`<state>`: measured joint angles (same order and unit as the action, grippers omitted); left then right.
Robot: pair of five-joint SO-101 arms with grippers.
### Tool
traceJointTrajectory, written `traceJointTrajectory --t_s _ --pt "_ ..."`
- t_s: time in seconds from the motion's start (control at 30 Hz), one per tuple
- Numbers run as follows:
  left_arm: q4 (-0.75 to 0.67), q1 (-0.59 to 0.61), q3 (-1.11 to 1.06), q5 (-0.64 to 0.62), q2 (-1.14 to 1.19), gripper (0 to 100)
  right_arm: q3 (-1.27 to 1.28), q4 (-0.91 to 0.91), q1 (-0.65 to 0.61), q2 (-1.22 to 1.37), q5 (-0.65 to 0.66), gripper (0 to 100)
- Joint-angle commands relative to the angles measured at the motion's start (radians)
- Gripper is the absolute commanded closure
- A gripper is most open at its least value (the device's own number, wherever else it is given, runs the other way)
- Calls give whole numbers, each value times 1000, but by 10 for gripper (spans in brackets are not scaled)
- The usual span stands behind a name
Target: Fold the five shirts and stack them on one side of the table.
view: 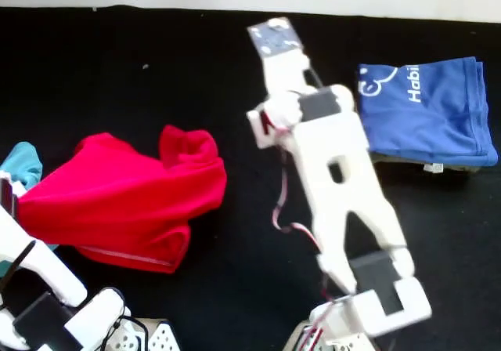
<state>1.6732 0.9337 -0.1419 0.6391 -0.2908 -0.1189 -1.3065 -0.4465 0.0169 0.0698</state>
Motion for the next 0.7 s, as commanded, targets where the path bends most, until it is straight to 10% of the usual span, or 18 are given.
traceJointTrajectory --t_s 0.0,0.23,0.43,0.67 --pt "11 10 2 8 -30 988 -223 -33 -71 189 -86 989" --pt "8 10 -48 8 -28 988 -564 -166 -232 509 -106 967" --pt "-52 15 -194 8 -35 989 -763 -229 -298 687 -106 707" --pt "-68 13 -222 8 -38 990 -863 -222 -309 892 -104 722"
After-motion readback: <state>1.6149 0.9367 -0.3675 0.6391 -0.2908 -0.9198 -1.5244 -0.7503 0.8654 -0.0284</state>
